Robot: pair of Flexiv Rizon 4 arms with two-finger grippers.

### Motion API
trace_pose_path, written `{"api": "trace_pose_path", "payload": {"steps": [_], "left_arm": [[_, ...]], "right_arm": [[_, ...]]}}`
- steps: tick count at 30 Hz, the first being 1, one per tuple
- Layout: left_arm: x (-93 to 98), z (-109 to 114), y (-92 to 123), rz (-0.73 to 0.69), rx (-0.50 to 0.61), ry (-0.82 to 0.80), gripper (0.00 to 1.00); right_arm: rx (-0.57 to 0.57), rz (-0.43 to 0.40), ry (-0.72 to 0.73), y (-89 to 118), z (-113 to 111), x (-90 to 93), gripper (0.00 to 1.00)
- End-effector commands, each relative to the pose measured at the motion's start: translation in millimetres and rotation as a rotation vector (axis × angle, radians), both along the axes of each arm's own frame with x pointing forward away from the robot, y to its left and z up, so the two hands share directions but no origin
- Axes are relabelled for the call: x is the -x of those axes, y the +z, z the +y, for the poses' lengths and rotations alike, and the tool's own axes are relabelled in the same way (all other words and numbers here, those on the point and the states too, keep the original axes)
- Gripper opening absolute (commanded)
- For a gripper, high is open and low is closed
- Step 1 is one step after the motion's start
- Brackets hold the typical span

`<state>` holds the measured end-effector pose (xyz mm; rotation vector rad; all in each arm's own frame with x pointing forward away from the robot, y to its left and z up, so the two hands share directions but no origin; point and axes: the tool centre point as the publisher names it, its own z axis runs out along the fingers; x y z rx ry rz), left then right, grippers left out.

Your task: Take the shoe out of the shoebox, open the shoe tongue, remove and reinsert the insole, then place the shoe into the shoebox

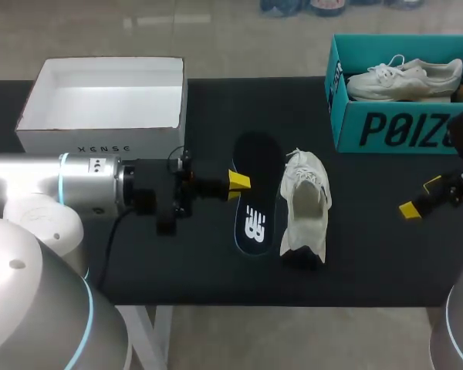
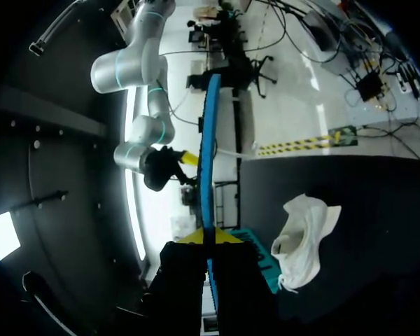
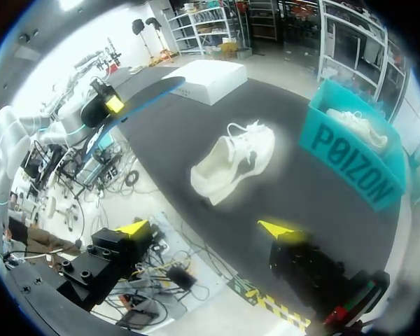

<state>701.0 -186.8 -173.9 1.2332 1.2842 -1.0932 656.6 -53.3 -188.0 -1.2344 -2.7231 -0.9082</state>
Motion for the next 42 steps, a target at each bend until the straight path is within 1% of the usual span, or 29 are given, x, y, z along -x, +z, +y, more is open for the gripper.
{"api": "trace_pose_path", "payload": {"steps": [1, 9, 11, 12, 16, 20, 23, 27, 31, 42], "left_arm": [[-0.3, -1, 0, -0.001, -0.002, 0.0, 0.0], [-0.3, -1, 0, -0.001, -0.002, 0.0, 0.0], [5.5, -5, -12, 0.052, 0.005, -0.033, 0.0], [8.6, -8, -19, 0.095, 0.036, -0.031, 0.0], [23.4, -24, -47, 0.244, 0.06, -0.066, 0.0], [35.0, -36, -60, 0.328, 0.076, -0.098, 0.0], [39.9, -39, -64, 0.377, 0.07, -0.109, 0.0], [42.1, -40, -65, 0.408, 0.034, -0.126, 0.0], [40.3, -33, -64, 0.455, 0.0, -0.08, 0.0], [40.3, -33, -64, 0.455, 0.0, -0.08, 0.0]], "right_arm": [[0.001, -0.002, -0.003, -1, 0, 2.0, 1.0], [0.001, -0.002, -0.003, -1, 0, 2.0, 1.0], [0.001, -0.002, -0.003, -1, 0, 2.0, 1.0], [0.001, -0.002, -0.003, -1, 0, 2.0, 1.0], [0.001, -0.002, -0.003, -1, 0, 2.0, 1.0], [0.001, -0.002, -0.003, -1, 0, 2.0, 1.0], [0.001, -0.002, -0.003, -1, 0, 2.0, 1.0], [0.001, -0.002, -0.003, -1, 0, 2.0, 1.0], [0.001, -0.002, -0.003, -1, 0, 2.0, 1.0], [0.001, -0.002, -0.003, -1, 0, 2.0, 1.0]]}}
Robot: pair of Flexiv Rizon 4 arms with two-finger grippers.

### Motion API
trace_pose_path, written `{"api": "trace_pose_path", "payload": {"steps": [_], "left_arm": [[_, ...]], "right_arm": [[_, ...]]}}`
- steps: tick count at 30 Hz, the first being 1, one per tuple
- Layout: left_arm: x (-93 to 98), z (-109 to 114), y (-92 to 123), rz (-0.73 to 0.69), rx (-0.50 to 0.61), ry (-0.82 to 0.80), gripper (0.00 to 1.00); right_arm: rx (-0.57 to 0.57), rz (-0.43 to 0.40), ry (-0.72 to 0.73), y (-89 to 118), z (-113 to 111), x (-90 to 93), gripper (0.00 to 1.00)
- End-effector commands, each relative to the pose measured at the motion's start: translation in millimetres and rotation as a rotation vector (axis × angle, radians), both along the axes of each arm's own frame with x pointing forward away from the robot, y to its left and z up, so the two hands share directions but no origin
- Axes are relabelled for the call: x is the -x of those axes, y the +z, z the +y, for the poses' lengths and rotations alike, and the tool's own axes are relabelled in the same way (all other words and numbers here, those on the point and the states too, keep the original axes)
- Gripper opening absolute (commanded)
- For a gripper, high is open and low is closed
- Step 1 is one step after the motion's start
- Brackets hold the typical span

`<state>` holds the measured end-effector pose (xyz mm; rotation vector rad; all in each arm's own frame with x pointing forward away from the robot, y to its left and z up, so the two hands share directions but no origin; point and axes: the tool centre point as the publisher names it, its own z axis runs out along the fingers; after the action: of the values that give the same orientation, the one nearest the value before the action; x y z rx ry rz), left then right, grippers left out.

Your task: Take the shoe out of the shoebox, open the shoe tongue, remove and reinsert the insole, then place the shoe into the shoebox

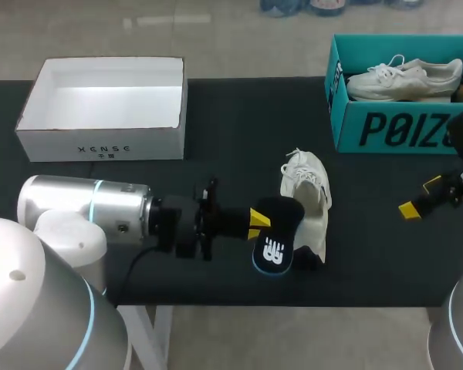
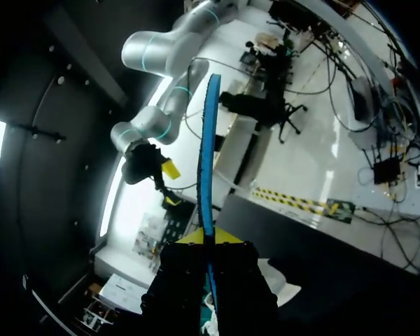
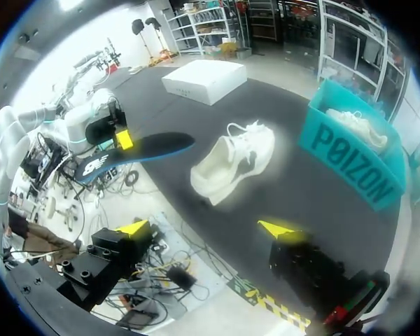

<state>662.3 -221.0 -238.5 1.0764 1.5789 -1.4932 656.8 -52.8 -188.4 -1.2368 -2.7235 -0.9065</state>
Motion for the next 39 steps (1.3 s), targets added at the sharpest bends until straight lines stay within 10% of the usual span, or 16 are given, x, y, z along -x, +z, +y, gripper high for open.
{"api": "trace_pose_path", "payload": {"steps": [1, 39], "left_arm": [[1.6, 1, 0, -0.001, -0.002, 0.001, 0.0], [-39.6, -65, -54, 0.093, -0.07, -0.1, 0.0]], "right_arm": [[0.0, -0.003, -0.002, -1, 0, 2.2, 1.0], [0.0, -0.003, -0.002, -1, 0, 2.2, 1.0]]}}
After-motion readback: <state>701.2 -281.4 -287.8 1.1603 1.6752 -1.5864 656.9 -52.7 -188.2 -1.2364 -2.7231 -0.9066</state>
